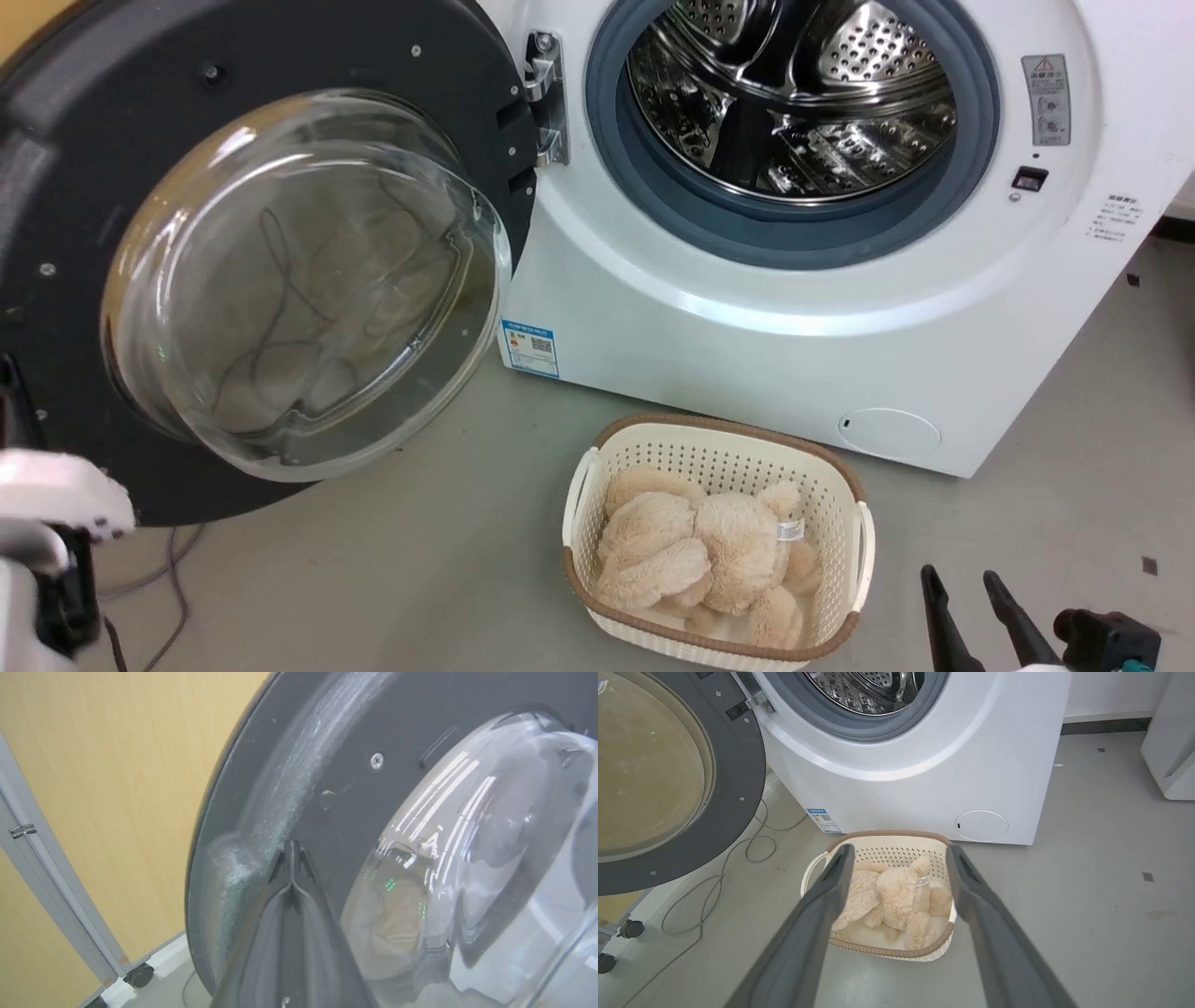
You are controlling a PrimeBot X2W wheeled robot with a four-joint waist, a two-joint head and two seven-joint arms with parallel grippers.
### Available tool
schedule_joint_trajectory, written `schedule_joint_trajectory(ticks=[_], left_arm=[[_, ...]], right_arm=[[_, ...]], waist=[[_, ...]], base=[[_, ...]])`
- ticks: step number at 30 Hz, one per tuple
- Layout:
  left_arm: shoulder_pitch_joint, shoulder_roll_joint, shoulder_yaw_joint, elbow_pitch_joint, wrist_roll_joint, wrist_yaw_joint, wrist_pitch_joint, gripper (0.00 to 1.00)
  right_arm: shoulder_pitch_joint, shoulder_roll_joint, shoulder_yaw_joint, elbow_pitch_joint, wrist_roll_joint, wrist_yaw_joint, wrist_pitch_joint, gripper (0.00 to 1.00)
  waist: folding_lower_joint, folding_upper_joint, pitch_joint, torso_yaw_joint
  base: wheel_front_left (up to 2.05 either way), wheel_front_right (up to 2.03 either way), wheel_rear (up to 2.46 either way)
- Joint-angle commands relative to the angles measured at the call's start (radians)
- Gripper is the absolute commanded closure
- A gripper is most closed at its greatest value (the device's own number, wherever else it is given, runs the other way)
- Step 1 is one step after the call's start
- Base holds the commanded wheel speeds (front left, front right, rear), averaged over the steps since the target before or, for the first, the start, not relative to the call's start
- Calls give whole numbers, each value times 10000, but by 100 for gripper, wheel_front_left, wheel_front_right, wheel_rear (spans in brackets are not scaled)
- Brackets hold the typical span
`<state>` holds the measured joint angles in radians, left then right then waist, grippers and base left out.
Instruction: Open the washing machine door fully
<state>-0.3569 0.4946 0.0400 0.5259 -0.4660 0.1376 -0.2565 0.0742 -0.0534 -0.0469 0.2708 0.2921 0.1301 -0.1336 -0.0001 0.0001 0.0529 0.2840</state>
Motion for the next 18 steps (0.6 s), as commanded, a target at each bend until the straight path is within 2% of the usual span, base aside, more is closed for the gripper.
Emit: schedule_joint_trajectory(ticks=[1, 6, 15, 16, 17, 18], left_arm=[[554, -245, 185, -348, 158, -30, -52, 100], [1835, -933, 513, -1490, 496, 50, -52, 100], [4647, -2989, 290, -3950, 981, -76, -52, 100], [4825, -3168, 230, -4076, 1064, -47, -52, 93], [4966, -3340, 153, -4169, 1133, -44, -52, 70], [5081, -3486, 67, -4230, 1210, -39, -52, 53]], right_arm=[[-17, 32, 32, 59, 96, 6, -72, 0], [73, 32, 127, 170, 155, 6, -132, 0], [205, 32, 181, 140, 61, 6, -226, 0], [212, 32, 195, 127, 40, 6, -221, 0], [219, 32, 217, 107, 14, 6, -219, 0], [222, 32, 239, 78, -36, 6, -221, 0]], waist=[[1, -1, -103, -3], [1, -1, -340, -29], [1, -1, -693, -142], [1, -1, -744, -159], [1, -1, -790, -177], [1, -1, -834, -202]], base=[[0, 0, 0], [0, 0, 0], [0, 0, 0], [0, 0, 0], [0, 0, 0], [0, 0, 0]])
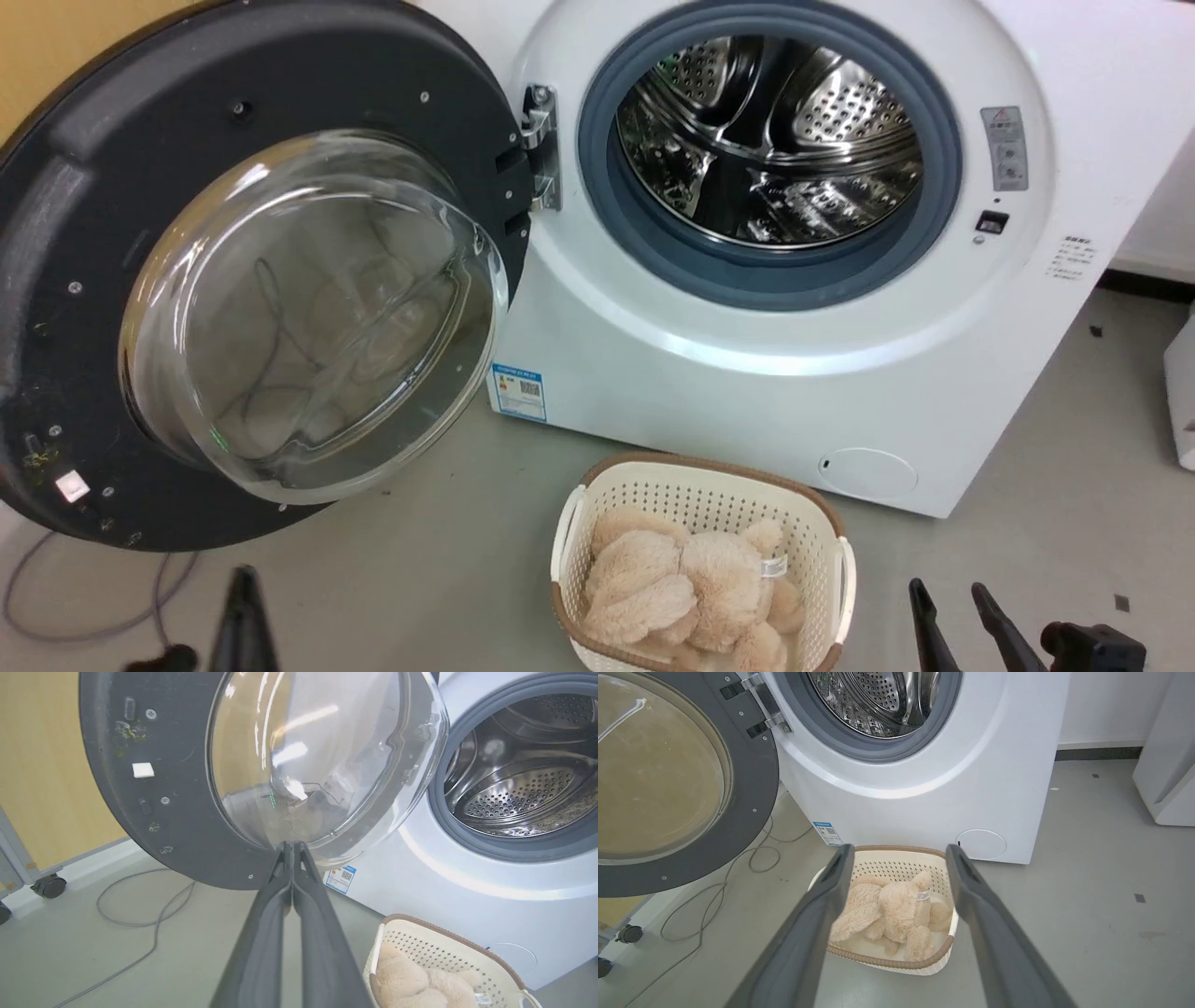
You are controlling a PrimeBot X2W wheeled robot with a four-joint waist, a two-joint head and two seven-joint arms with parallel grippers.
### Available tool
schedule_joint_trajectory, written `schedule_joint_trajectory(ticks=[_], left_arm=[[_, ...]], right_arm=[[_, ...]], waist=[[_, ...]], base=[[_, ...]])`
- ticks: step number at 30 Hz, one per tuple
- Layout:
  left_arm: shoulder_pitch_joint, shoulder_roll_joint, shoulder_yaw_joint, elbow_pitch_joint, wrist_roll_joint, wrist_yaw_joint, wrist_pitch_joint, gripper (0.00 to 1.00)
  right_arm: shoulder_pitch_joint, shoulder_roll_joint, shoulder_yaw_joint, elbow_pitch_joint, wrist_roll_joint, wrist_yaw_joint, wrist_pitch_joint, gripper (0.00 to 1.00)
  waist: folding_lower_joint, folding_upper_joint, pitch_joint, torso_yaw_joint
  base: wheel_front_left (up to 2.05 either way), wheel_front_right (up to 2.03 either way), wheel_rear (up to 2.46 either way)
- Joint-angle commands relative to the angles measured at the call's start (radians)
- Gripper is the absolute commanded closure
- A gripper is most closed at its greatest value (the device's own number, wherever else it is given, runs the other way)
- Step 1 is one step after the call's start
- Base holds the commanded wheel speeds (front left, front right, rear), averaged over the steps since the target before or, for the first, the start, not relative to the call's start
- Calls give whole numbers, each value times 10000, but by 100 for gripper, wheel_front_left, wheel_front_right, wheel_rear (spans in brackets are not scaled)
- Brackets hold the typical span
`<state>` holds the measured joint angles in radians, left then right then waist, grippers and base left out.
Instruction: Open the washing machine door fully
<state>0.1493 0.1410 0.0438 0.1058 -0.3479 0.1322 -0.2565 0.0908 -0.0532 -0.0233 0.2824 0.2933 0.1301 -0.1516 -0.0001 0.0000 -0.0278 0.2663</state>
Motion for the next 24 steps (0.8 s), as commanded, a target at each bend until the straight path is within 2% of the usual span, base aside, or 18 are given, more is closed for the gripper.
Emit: schedule_joint_trajectory(ticks=[1, 2, 7, 12, 24], left_arm=[[95, -39, -67, -99, 176, 27, -52, 16], [164, -109, -186, -138, 340, 46, -52, 0], [215, -326, -997, -193, 1187, -41, -53, 0], [-47, -452, -1629, 105, 1627, -244, -53, 0], [-593, -399, -2057, 983, 1849, -390, 23, 0]], right_arm=[[57, 30, 23, -70, -112, 6, -44, 0], [55, 30, 52, -105, -180, 6, -42, 0], [56, 30, 60, -440, -822, 6, -18, 0], [89, 30, -108, -884, -1470, 6, 38, 0], [412, 30, -402, -1425, -1651, 6, 258, 0]], waist=[[1, 0, -71, -51], [1, 0, -116, -96], [1, 0, -280, -439], [1, 0, -326, -1067], [1, 0, -332, -2635]], base=[[0, 0, 0], [0, 0, 0], [0, 0, 0], [0, 0, 0], [0, 0, 0]])
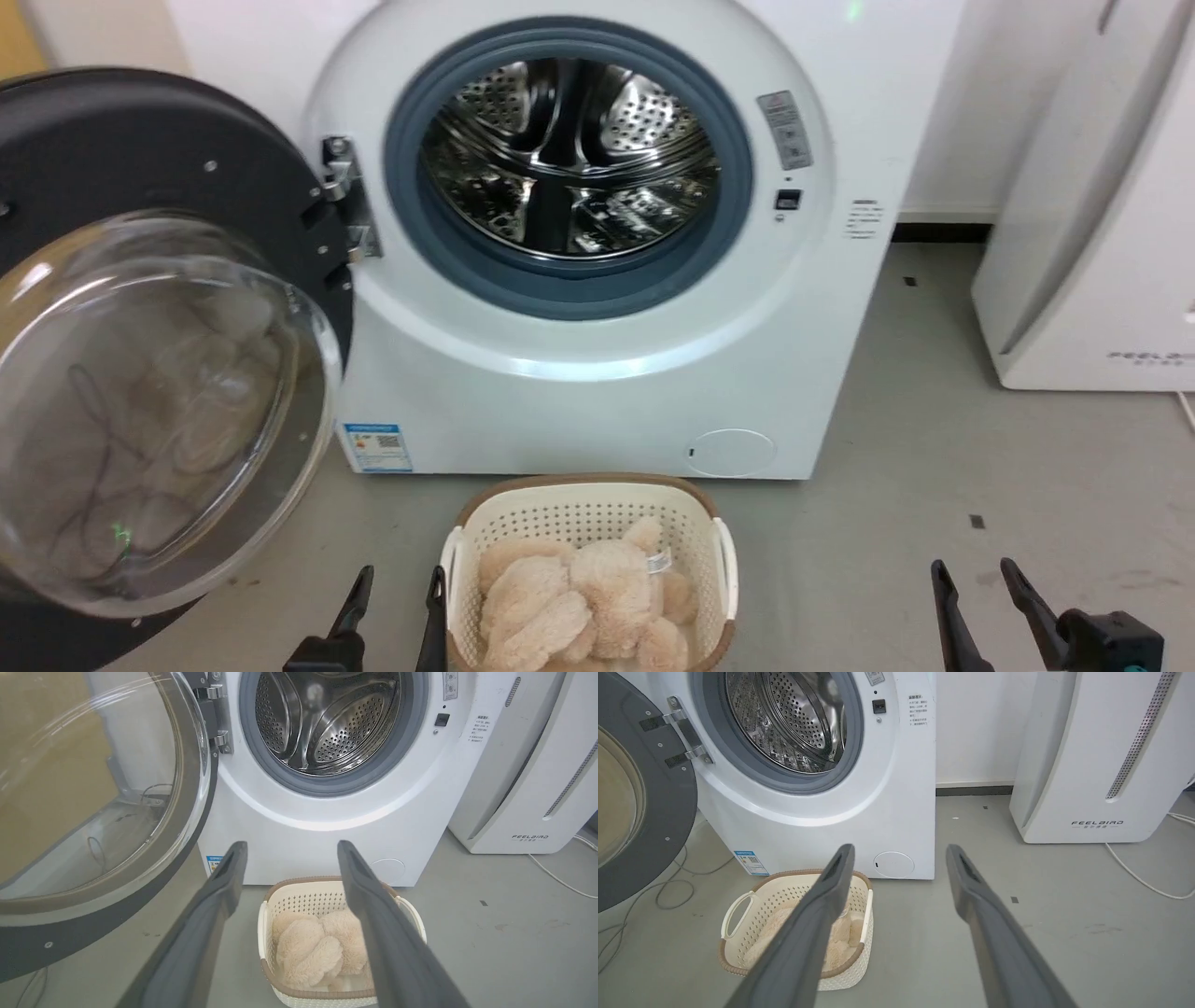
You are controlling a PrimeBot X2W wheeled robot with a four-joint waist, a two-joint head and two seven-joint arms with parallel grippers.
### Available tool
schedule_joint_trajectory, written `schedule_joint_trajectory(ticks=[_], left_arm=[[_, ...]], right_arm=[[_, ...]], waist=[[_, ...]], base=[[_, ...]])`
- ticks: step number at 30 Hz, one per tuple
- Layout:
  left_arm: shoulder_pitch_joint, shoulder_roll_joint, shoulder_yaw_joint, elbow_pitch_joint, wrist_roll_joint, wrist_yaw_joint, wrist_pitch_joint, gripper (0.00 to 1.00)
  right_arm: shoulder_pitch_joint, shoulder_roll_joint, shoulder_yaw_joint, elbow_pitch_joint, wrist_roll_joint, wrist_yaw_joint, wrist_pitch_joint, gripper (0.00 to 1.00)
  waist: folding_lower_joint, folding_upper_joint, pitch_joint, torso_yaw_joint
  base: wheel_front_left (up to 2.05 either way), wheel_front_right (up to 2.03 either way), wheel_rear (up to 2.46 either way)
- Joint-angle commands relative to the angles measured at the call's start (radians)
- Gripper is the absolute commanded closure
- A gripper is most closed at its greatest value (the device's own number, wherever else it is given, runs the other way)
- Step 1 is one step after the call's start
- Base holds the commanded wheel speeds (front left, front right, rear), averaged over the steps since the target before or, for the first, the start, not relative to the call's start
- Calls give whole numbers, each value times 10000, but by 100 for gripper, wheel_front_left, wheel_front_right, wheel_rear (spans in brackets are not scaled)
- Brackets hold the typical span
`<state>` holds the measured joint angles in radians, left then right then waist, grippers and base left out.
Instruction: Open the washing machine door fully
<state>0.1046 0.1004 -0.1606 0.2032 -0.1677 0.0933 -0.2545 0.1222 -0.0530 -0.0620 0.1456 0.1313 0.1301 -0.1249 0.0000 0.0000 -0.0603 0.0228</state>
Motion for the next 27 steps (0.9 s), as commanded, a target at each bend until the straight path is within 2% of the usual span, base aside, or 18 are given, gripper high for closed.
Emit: schedule_joint_trajectory(ticks=[1, 10, 11, 27], left_arm=[[-171, 4, -31, 47, 40, -1, 8, 0], [-303, 0, -83, 292, -77, 4, -5, 0], [-145, 0, -111, 276, -50, 2, 0, 100], [-249, -55, 60, 19, 135, -101, 279, 100]], right_arm=[[119, 28, -10, -64, -2, 6, -1, 0], [196, 28, 100, -111, 139, 6, 36, 0], [78, -2, 77, -56, 109, 0, 13, 100], [-56, 1, 126, -199, -48, 1, 149, 100]], waist=[[0, 0, -10, -284], [0, 0, 1, -645], [0, 0, 3, -650], [0, 0, 72, -608]], base=[[0, 0, 0], [0, 0, 0], [0, 0, 0], [0, 0, 0]])
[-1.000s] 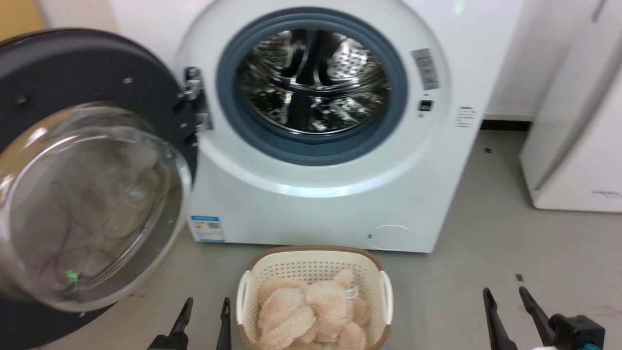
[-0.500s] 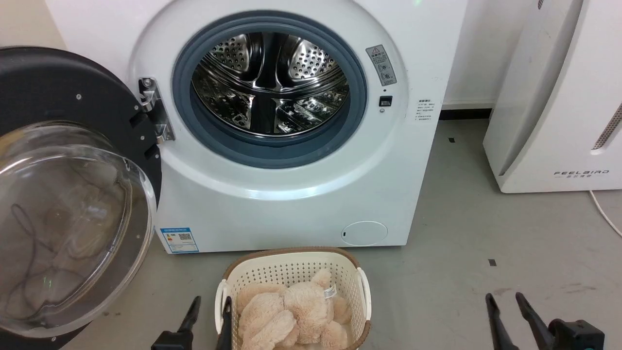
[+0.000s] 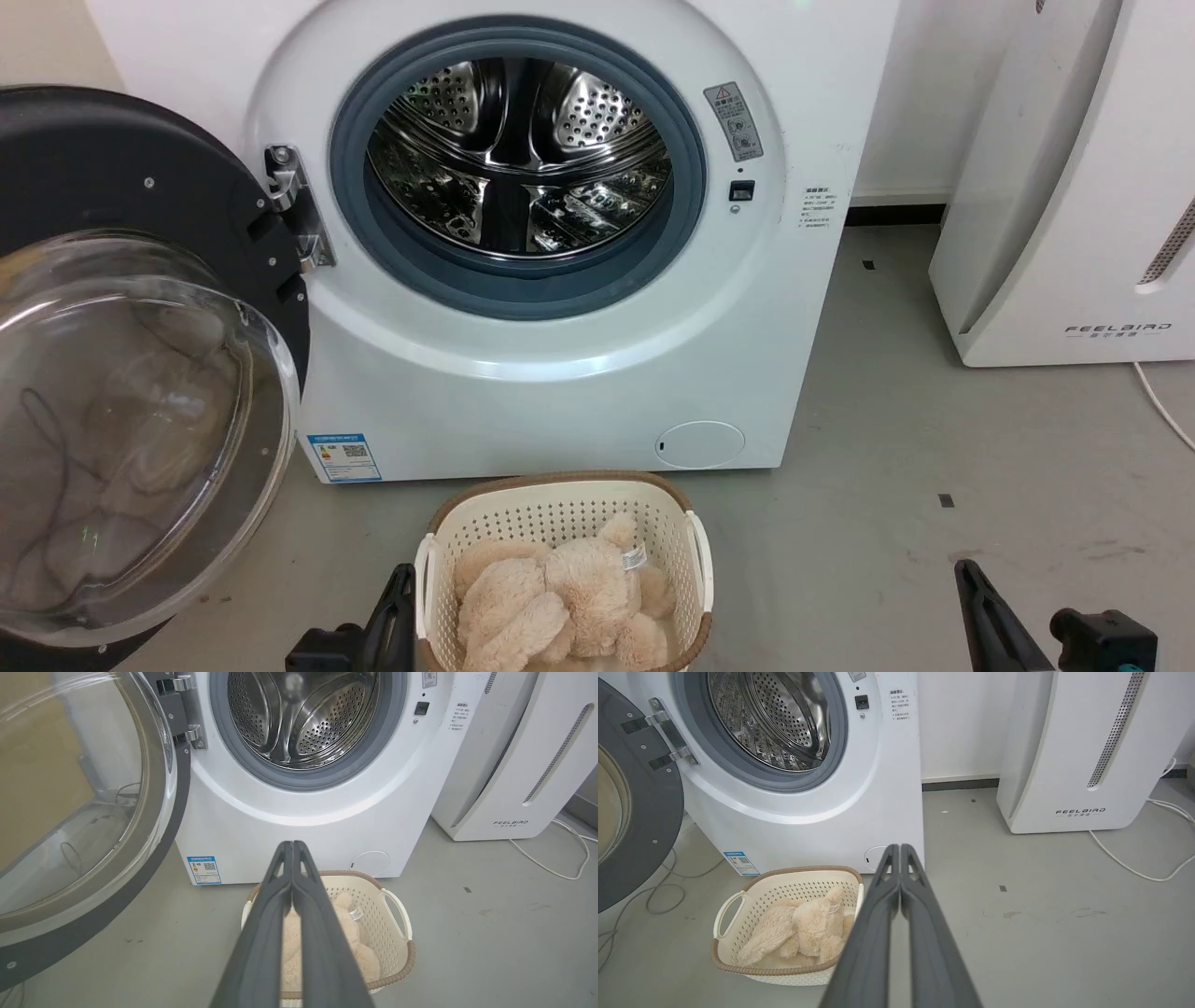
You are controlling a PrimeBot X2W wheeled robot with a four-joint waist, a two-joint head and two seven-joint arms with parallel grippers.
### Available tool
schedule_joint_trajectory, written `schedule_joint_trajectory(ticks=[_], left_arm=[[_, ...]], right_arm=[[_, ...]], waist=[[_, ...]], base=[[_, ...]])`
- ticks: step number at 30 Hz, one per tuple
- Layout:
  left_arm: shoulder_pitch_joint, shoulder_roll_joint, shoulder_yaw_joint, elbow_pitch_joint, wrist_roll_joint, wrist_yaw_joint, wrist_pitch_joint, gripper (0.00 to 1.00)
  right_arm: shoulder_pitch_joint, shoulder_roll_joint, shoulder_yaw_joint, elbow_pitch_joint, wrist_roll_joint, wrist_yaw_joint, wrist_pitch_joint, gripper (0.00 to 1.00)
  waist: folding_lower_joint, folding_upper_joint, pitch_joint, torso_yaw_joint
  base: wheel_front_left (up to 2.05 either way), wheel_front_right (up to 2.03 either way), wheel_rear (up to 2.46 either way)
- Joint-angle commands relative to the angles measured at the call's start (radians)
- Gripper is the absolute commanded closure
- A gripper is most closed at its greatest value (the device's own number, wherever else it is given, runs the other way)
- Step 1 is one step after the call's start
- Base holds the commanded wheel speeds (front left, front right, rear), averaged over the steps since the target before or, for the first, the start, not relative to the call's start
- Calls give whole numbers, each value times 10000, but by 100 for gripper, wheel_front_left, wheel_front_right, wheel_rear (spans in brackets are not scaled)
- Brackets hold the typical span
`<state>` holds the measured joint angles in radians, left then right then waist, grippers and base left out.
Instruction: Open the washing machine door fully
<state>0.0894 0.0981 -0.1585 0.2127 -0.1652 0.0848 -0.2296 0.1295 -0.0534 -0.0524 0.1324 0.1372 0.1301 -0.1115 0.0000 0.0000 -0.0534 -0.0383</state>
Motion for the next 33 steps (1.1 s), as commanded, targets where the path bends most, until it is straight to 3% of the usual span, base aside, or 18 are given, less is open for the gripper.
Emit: schedule_joint_trajectory(ticks=[1, 33], left_arm=[[-104, -36, 53, -95, 123, -24, 50, 100], [-333, -164, 497, -684, 567, -263, 701, 100]], right_arm=[[-140, 5, 35, -78, -119, 1, 25, 100], [-475, 13, 177, -439, -482, 2, 341, 100]], waist=[[0, 0, 7, 6], [0, 0, 160, 115]], base=[[0, 0, 0], [0, 0, 0]])
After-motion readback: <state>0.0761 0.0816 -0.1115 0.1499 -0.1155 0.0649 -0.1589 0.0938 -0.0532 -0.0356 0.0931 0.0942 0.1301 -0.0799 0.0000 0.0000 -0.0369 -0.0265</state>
